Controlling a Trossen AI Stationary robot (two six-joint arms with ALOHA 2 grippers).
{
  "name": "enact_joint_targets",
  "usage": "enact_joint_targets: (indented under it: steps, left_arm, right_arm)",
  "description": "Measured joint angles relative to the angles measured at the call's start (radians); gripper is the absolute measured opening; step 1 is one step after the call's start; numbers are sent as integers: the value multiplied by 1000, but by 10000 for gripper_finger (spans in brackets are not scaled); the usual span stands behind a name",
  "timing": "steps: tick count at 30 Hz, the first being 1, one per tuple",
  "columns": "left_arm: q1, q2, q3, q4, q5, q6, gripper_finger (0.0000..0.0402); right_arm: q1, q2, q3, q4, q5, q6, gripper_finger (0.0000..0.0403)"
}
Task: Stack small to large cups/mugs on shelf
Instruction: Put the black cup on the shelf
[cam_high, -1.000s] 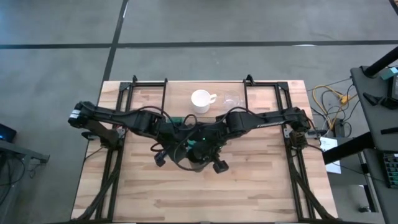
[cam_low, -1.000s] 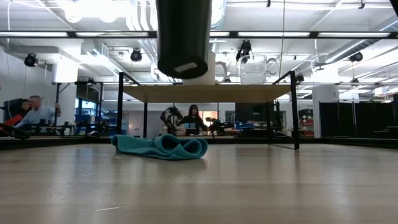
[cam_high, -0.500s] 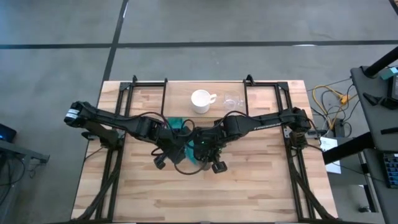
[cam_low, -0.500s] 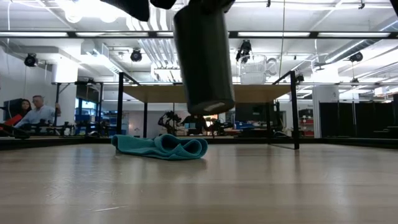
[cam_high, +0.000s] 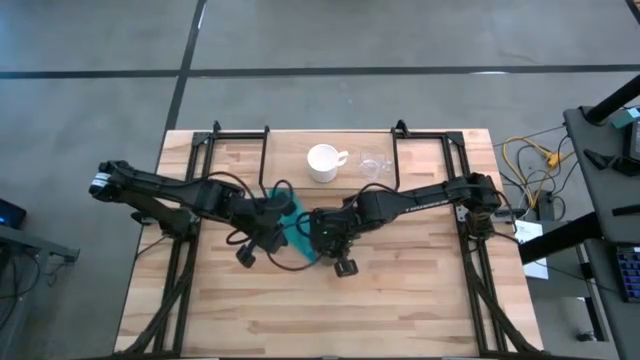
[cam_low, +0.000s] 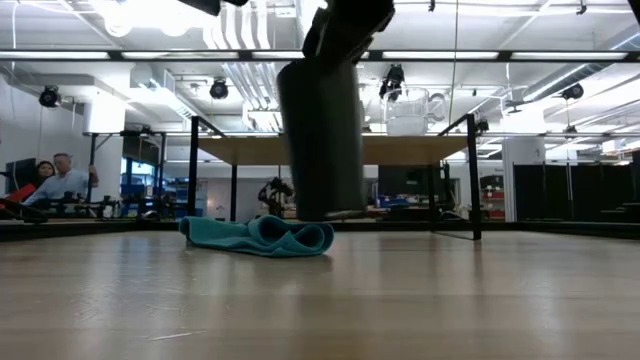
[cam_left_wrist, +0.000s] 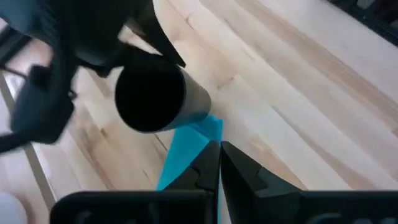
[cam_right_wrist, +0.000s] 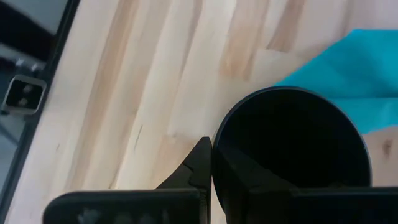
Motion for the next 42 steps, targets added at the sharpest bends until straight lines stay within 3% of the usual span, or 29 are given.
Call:
enact_joint_targets:
  steps: [10,19,26,38,42]
  left_arm:
    - [-2,-27,-6,-22,-20,-63,0]
    - [-2,-27,-6,-22,3,-55,0]
    - [-2,-27,-6,-18,8,-55,0]
    - [-3,-27,-6,-20,20,-56,0]
    - [-3,-27,-6,-20,81,-75,0]
  right_arm:
    - [26,0,-26,95,44,133,9]
    - [131,10,-23,152,43,117,9]
    - [131,56,-40,143,144,140,9]
    - [116,91,-43,248,148,191,9]
    - [110,108,-42,299,144,207,20]
